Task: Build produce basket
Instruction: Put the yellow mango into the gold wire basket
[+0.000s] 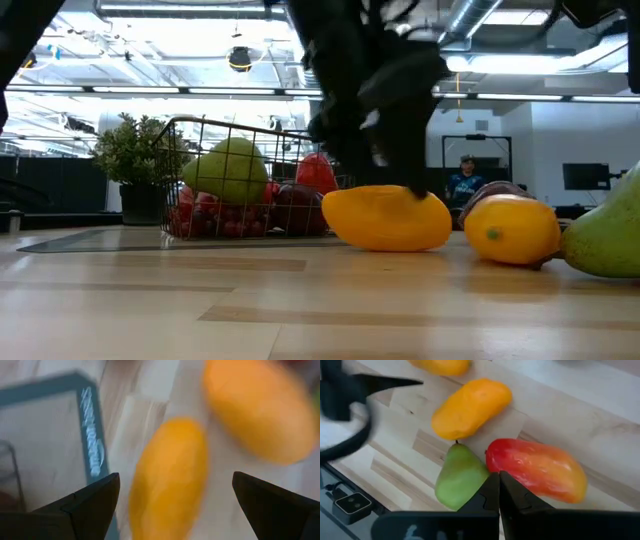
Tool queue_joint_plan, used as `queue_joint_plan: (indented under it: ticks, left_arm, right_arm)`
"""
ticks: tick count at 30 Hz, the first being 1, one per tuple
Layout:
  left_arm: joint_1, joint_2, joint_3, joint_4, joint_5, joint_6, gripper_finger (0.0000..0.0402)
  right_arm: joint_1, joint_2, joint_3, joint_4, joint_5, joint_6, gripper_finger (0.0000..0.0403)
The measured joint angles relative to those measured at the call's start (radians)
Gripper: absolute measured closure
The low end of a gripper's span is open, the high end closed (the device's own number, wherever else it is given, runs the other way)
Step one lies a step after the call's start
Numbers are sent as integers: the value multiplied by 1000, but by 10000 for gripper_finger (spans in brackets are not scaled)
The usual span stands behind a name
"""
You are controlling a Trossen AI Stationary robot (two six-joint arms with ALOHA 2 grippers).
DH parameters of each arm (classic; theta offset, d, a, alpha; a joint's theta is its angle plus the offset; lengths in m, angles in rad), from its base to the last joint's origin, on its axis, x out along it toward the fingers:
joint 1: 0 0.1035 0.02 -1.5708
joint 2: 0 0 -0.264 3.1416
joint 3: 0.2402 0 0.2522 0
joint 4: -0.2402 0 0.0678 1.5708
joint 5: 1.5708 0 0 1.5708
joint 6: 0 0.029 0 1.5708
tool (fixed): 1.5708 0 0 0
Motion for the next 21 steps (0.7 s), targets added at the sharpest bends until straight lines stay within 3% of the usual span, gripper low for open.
queue_joint_plan:
  ticks: [11,19,21]
  left_arm:
    - [24,1,-101,21,22,-15,42]
    - [22,1,-85,10,58,-96,176]
    - [22,1,-65,11,94,-115,190]
  right_arm:
    - [9,0,0,10,-3,0,384]
    - [9,0,0,7,-3,-3,386]
    - [9,0,0,7,-3,-7,387]
